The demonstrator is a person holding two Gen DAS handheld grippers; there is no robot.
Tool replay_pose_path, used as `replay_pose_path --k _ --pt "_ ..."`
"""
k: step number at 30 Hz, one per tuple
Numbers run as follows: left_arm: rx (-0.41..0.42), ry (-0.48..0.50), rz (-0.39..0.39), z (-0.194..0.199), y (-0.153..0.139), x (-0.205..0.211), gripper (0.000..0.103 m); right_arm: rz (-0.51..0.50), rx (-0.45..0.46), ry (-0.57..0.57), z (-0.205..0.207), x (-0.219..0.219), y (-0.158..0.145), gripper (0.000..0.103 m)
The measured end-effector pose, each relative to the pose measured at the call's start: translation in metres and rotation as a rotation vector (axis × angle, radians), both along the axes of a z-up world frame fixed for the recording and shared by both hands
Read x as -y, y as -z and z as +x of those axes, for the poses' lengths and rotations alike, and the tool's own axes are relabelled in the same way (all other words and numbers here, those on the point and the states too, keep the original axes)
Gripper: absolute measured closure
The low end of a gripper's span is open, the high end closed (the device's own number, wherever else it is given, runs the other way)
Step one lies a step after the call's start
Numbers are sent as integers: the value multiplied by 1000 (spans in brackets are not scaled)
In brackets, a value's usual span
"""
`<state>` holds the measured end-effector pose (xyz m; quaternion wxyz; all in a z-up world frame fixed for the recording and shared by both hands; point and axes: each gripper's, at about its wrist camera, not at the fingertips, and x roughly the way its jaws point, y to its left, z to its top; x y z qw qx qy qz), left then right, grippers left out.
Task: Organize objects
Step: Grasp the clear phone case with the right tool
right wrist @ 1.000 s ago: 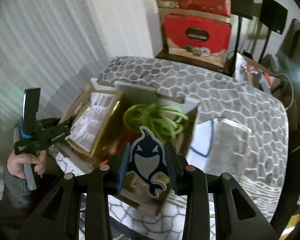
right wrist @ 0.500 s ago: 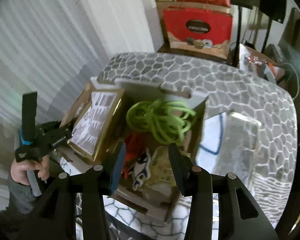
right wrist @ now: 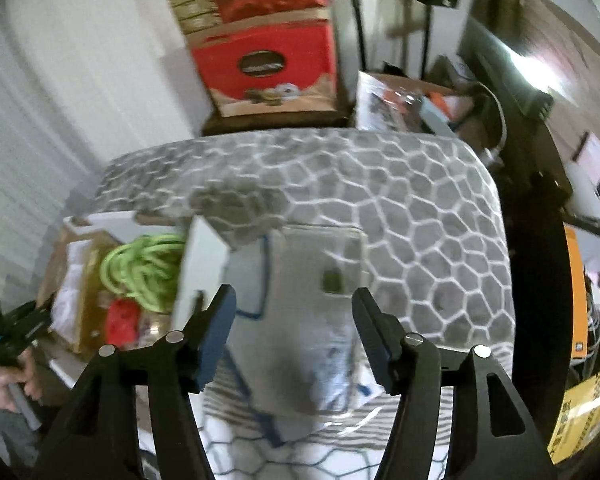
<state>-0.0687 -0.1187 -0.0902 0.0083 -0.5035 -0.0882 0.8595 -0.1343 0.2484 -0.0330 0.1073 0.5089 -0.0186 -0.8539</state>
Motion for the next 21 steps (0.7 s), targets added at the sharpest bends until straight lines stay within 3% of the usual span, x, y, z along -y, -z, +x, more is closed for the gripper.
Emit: replay_pose_path --k 4,8,11,21 --pt "0 -1 1 0 0 -1 97 3 31 32 -2 -13 15 38" --pt "0 -1 -3 0 1 0 97 8 43 42 -2 -14 28 24" --pt "1 -1 -2 0 1 -1 97 21 58 62 -3 -14 39 20" --pt "1 -3 -3 0 1 -1 97 12 102 35 -4 1 57 18"
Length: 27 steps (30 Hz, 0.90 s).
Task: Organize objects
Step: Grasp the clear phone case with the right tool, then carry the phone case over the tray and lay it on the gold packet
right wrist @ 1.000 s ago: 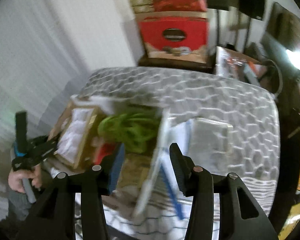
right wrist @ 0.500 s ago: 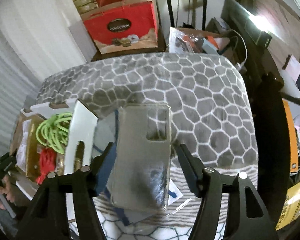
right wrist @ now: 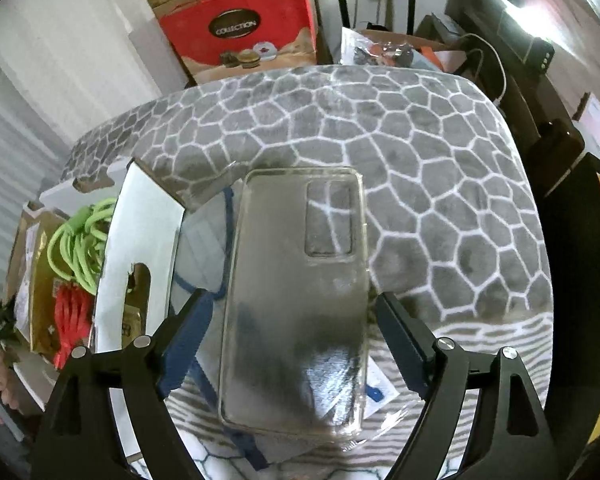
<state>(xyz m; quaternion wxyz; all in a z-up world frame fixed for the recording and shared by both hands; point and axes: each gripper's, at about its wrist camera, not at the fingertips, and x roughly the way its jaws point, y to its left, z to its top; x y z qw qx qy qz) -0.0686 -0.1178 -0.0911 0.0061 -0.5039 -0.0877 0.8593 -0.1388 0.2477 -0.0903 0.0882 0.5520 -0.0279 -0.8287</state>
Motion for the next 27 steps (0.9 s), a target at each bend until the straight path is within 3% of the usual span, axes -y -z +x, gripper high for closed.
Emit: replay_pose_path --k 6,9,13,27 --pt "0 0 2 0 0 -1 97 42 18 -11 -2 8 12 17" --pt "0 0 0 0 0 0 97 50 0 -8 -2 8 11 23" --pt "-1 1 5 0 0 0 97 18 -23 9 -1 2 5 24" --pt "-1 -1 8 0 0 1 97 -79 -152 -24 16 12 -71 24"
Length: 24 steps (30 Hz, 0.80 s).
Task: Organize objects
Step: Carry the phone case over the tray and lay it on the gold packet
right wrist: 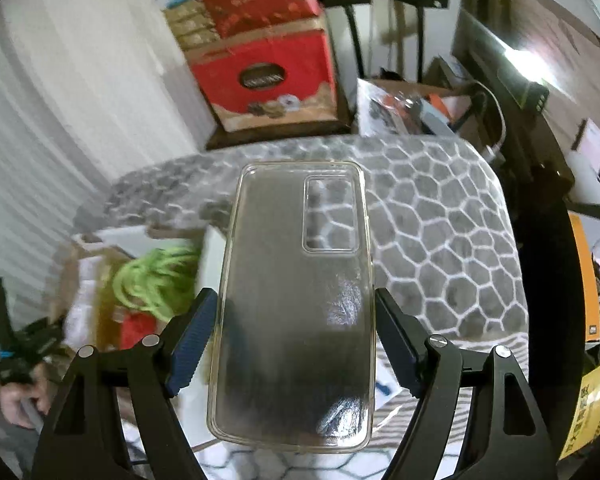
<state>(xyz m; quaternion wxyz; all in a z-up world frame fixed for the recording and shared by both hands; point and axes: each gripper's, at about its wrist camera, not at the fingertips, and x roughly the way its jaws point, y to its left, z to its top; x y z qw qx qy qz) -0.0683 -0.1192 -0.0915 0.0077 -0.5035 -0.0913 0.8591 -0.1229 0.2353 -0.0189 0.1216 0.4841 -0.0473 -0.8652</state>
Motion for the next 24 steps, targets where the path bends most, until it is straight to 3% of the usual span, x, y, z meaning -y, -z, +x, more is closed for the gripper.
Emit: replay_pose_path --k 8,15,19,24 --pt "1 1 -1 0 0 0 97 -40 -5 -159 12 57 -16 24" --pt "0 -1 1 0 0 0 97 3 20 -272 17 110 -1 24" --pt "0 -1 1 0 0 0 97 -3 48 -294 17 126 11 24" --pt "1 0 4 0 0 0 97 -1 35 -408 18 144 17 24"
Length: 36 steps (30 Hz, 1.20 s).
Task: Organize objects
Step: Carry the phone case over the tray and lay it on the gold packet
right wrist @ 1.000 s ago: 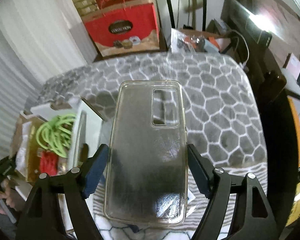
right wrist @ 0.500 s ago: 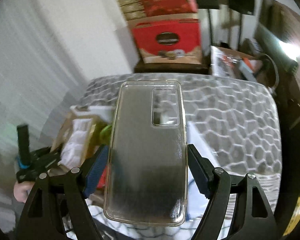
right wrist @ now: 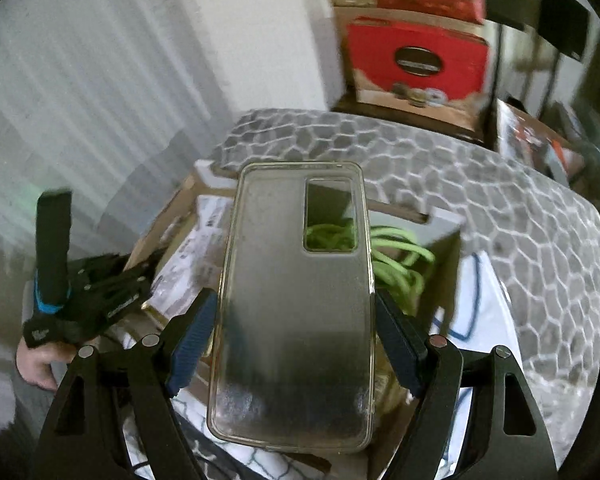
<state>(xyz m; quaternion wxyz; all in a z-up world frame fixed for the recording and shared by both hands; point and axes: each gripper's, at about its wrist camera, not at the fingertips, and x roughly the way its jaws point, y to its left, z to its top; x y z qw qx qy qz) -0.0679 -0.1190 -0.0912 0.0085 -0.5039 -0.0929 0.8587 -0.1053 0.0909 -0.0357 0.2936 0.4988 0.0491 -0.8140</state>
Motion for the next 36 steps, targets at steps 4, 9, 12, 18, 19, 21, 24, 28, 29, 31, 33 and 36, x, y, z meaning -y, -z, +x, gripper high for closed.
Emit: replay_pose_path --k 4,9,12,18,19,21,24,28,29,31,33,36 --pt "-1 -1 -1 0 0 0 97 21 -8 -85 1 12 2 24" --pt "1 -1 0 0 0 0 97 52 -3 -130 5 28 4 24" --pt "1 0 -1 0 0 0 97 54 22 -121 0 36 8 24" --pt "0 -1 0 0 0 0 97 99 -14 -253 7 62 12 24" --pt "-1 -1 1 1 0 0 97 106 -17 -266 7 64 13 24" --pt "-2 -1 3 1 0 0 97 122 -22 -292 5 69 16 24" --pt "-1 -1 8 3 -1 -1 97 149 -32 -328 2 75 20 24" --pt "-2 0 6 2 0 0 97 181 -40 -390 -4 82 32 23" --pt "-2 -1 7 2 0 0 97 173 -46 -413 -5 82 34 23" --pt "-2 -1 7 2 -1 0 97 157 -50 -437 -6 82 35 23" --pt "-1 -1 7 2 0 0 97 149 -52 -456 -7 81 36 23" --pt "-2 -2 8 2 0 0 97 151 -55 -479 -7 81 40 23"
